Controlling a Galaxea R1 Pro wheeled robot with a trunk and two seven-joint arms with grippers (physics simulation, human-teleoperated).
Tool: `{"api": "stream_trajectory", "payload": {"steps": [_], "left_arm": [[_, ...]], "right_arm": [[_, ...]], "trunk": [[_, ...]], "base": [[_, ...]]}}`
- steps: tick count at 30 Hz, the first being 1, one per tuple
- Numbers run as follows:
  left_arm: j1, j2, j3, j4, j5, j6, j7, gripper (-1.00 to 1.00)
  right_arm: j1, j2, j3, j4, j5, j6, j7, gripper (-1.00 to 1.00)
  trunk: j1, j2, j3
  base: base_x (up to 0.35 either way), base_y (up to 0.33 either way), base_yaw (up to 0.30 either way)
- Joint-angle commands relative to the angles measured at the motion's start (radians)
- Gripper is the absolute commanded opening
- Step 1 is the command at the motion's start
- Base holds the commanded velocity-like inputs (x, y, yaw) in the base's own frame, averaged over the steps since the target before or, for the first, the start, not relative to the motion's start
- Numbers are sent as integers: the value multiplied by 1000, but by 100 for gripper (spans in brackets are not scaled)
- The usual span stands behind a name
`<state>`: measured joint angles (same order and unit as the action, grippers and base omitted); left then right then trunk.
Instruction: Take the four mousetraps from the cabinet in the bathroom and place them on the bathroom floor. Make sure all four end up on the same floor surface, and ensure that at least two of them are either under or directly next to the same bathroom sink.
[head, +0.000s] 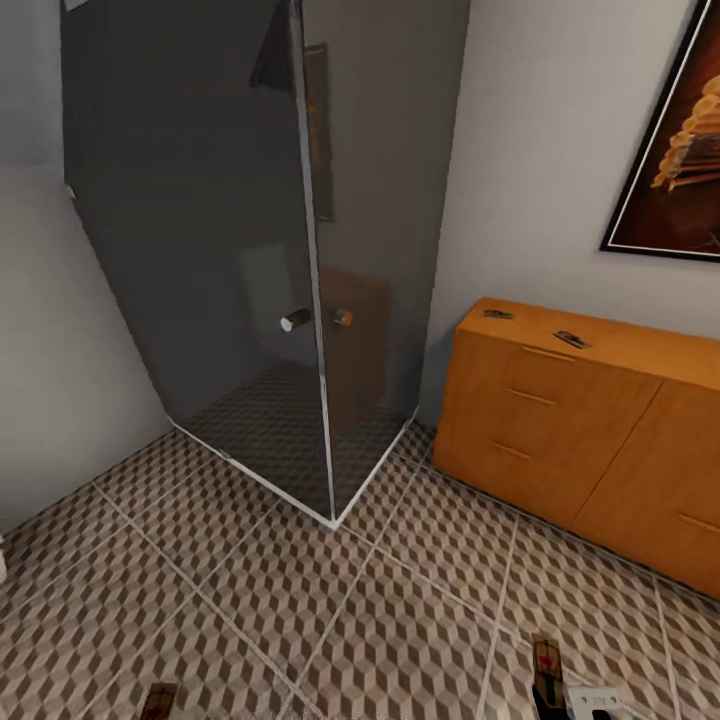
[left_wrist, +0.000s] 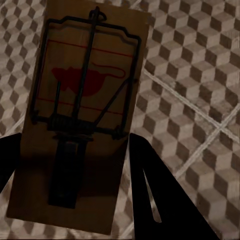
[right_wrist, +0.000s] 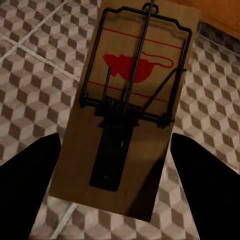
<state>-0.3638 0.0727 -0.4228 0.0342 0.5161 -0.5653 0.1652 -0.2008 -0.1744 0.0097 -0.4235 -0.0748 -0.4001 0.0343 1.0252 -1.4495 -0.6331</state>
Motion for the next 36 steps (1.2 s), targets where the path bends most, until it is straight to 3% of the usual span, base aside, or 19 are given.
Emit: {"api": "stream_trajectory", "payload": {"steps": [1, 36], "left_arm": [[-1, -1, -8, 3, -2, -2, 8, -100], [-1, -1, -8, 3, -2, -2, 8, -100]], "right_arm": [[0, 0, 1, 0, -8, -3, 4, -100], [0, 0, 1, 1, -8, -3, 4, -100]], "trunk": [[0, 0, -1], [0, 0, -14]], "base": [[-82, 265, 285], [-103, 266, 285]]}}
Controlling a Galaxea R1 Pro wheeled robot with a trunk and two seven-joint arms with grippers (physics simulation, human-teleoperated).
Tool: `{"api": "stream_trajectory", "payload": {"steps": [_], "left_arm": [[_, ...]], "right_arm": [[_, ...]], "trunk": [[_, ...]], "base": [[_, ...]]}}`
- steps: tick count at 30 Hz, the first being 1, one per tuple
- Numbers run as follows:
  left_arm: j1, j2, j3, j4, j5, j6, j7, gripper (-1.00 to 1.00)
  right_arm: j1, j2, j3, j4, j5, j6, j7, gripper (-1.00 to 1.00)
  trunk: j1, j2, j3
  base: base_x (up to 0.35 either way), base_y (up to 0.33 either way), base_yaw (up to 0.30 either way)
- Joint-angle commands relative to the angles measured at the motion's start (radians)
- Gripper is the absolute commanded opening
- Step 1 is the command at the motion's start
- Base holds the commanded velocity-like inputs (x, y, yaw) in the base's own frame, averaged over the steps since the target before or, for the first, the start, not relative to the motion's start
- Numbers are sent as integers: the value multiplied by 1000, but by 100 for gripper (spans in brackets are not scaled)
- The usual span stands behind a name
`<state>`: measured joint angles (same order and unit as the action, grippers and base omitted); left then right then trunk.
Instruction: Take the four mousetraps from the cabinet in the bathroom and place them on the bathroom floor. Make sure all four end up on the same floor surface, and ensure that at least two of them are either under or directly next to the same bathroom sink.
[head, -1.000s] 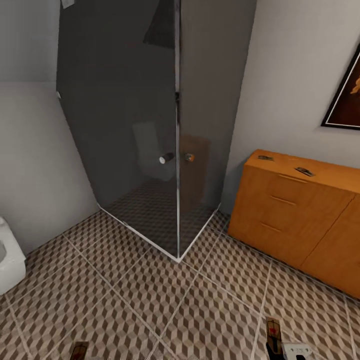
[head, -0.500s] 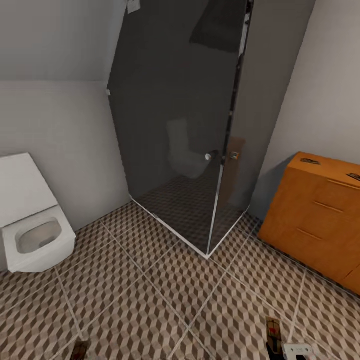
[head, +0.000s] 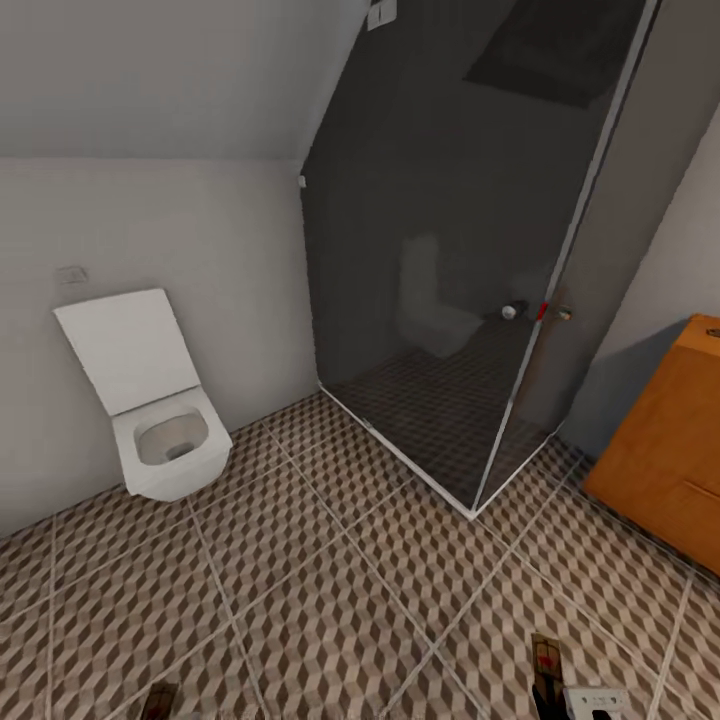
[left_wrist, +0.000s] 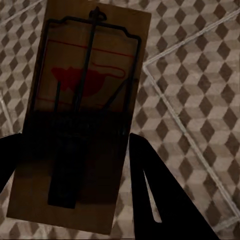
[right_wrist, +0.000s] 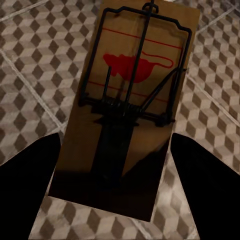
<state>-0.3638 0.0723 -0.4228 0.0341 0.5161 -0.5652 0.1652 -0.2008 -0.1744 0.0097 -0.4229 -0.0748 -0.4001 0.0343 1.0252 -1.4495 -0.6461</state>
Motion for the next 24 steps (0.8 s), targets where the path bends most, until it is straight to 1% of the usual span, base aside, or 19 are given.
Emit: {"api": "stream_trajectory", "payload": {"steps": [1, 5, 9, 13, 24], "left_arm": [[-1, 0, -8, 3, -2, -2, 8, -100], [-1, -2, -8, 3, -2, -2, 8, -100], [-1, -2, -8, 3, -2, -2, 8, -100], [-1, -2, -8, 3, -2, -1, 8, -100], [-1, -2, -8, 3, -2, -1, 8, -100]], "right_arm": [[0, 0, 1, 0, -8, -3, 4, -100], [0, 1, 1, 0, -8, -3, 4, -100], [0, 11, 1, 0, -7, -3, 3, -100], [0, 14, 1, 0, -6, -3, 3, -100], [0, 15, 1, 0, -6, -4, 3, -100]], "trunk": [[0, 0, -1], [0, 0, -3], [0, 0, -4], [0, 0, -6], [0, 0, -10]], "base": [[-77, 222, 285], [-75, 166, 285], [-74, 32, 285], [-85, 53, 285], [-143, 235, 285]]}}
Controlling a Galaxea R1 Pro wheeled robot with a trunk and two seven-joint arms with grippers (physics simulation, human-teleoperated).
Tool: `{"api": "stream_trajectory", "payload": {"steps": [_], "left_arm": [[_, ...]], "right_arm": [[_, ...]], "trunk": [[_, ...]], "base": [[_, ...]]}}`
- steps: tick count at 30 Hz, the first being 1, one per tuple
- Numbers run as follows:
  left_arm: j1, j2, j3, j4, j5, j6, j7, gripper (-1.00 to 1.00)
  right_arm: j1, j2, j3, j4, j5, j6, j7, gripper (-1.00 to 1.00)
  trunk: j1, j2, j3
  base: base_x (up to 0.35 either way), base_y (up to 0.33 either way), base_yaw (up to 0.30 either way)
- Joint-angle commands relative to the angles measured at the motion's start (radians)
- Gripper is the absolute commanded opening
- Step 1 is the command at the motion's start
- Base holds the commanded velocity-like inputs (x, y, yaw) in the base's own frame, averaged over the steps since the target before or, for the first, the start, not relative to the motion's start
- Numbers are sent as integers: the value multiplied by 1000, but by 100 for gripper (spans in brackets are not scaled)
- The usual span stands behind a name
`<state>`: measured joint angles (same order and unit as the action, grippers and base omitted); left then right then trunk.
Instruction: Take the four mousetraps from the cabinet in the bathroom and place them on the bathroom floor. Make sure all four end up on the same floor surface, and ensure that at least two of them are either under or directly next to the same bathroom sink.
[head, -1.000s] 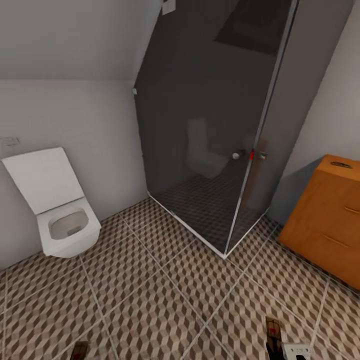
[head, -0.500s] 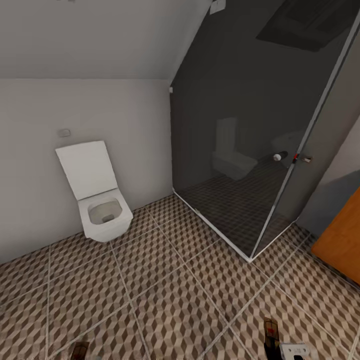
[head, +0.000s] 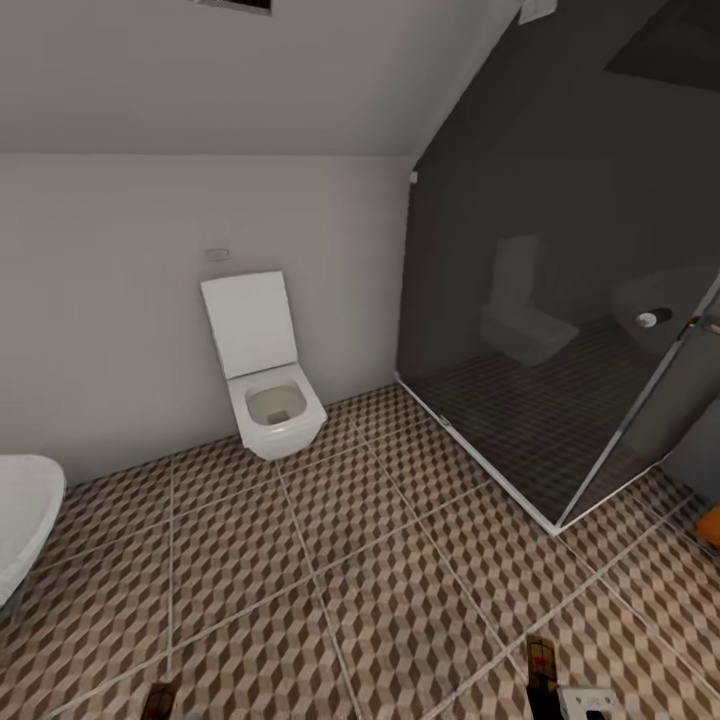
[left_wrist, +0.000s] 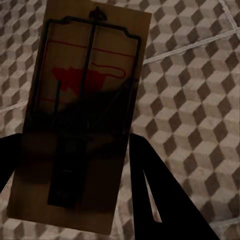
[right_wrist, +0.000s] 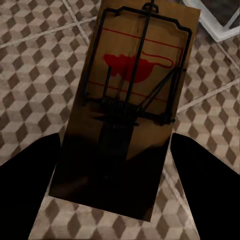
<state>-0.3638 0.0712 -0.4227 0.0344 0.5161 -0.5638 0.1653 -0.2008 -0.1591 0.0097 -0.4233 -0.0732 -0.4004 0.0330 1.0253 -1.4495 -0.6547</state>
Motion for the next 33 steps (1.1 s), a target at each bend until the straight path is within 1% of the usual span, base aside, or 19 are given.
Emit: {"api": "stream_trajectory", "payload": {"steps": [1, 23, 33], "left_arm": [[-1, -1, -8, 3, -2, -2, 8, -100], [-1, -1, -8, 2, -2, -2, 8, -100], [-1, -1, -8, 2, -2, -2, 8, -100]], "right_arm": [[0, 0, 1, 0, -7, -4, 4, -100], [0, 0, 1, 0, -7, -5, 4, -100], [0, 0, 1, 0, -7, -5, 4, -100]], "trunk": [[0, 0, -1], [0, 0, -9], [0, 0, -13]], "base": [[-150, 262, 285], [-134, 252, 285], [-96, 223, 285]]}}
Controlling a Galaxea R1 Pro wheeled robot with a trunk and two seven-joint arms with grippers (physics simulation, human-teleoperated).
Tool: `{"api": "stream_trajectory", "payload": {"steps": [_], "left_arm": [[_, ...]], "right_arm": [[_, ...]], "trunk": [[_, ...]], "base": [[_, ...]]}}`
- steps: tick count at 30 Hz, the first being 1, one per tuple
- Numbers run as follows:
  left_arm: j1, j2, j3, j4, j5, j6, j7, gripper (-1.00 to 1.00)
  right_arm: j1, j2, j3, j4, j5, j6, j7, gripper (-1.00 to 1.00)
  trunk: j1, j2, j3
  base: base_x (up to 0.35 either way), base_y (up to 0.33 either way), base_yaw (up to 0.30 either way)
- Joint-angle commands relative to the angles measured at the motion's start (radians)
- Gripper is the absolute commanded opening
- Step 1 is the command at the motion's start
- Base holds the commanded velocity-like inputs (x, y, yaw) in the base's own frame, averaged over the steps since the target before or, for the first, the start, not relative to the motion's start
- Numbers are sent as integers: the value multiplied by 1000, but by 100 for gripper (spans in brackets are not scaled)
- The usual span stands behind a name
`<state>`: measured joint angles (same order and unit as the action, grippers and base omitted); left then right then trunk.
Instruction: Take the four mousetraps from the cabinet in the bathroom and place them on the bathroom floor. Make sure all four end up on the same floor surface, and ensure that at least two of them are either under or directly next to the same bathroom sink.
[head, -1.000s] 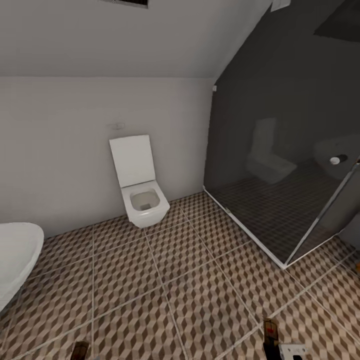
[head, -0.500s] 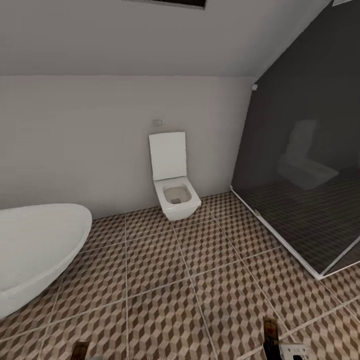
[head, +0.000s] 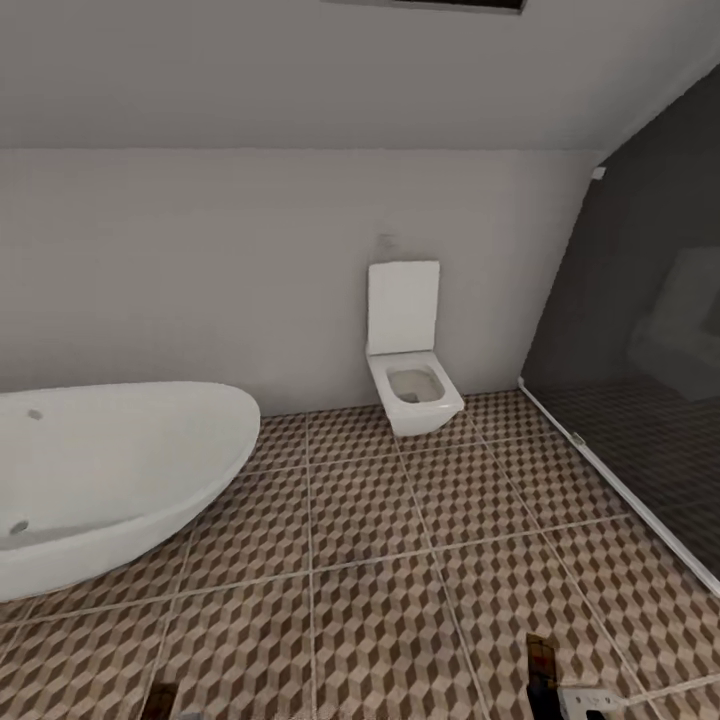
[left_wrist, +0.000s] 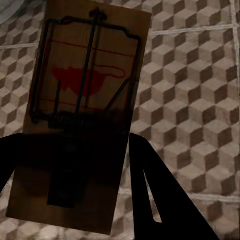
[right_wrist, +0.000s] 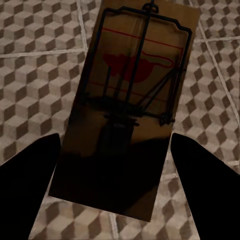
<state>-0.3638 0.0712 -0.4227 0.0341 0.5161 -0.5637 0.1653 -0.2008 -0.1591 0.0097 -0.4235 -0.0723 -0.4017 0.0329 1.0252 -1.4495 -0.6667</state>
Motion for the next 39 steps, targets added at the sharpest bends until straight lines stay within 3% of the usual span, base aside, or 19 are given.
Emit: {"api": "stream_trajectory", "payload": {"steps": [1, 39], "left_arm": [[-1, -1, -8, 3, -2, -2, 8, -100], [-1, -1, -8, 3, -2, -2, 8, -100]], "right_arm": [[0, 0, 1, 0, -8, -3, 4, -100], [0, 0, 1, 0, -8, -3, 4, -100]], "trunk": [[0, 0, -1], [0, 0, -15]], "base": [[-83, 219, 285], [-20, 205, 285]]}}
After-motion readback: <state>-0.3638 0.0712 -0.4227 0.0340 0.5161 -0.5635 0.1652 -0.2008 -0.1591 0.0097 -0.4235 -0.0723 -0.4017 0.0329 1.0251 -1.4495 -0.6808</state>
